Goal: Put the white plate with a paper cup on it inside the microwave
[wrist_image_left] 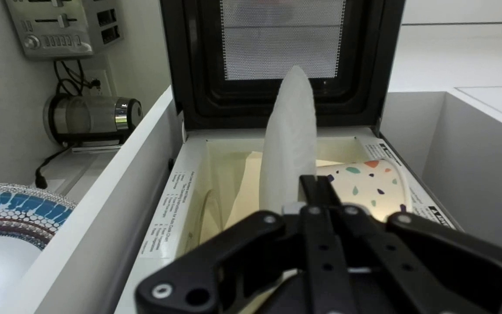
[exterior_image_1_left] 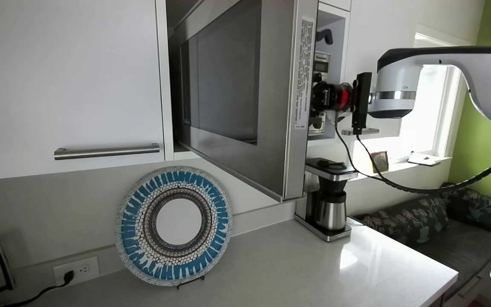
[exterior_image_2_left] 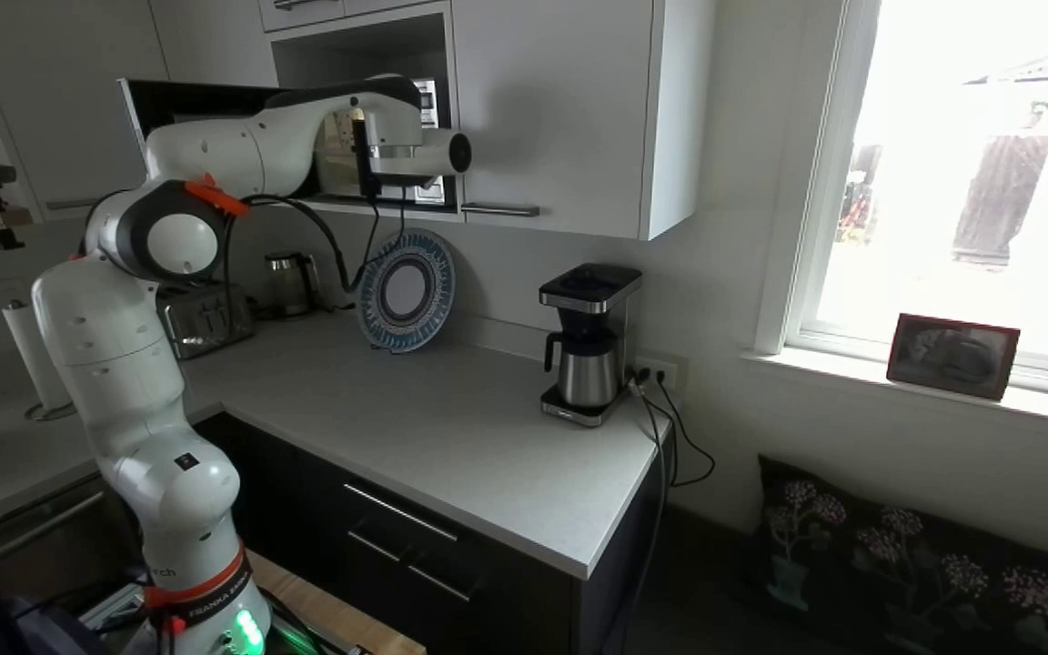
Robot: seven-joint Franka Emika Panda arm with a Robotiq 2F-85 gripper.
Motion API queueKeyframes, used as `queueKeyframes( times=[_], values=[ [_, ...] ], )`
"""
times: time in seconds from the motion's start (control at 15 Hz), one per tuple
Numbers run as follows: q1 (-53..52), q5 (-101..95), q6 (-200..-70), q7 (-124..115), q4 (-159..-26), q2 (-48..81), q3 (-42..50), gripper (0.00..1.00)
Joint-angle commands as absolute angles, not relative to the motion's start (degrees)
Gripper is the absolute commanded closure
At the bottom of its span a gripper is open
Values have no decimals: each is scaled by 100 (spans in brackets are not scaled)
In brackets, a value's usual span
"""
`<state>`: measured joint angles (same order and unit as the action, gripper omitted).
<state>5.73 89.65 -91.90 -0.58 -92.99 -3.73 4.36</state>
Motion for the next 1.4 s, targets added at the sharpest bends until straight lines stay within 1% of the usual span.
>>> queueKeyframes(
  times=[0.0, 0.73, 1.33],
  values=[
    [439, 8739, -9729, -392, -9474, -624, 327, 100],
    [198, 8011, -11002, -734, -9668, -951, -3, 100],
    [-32, 8098, -12243, -699, -9932, -973, -247, 100]
  ],
)
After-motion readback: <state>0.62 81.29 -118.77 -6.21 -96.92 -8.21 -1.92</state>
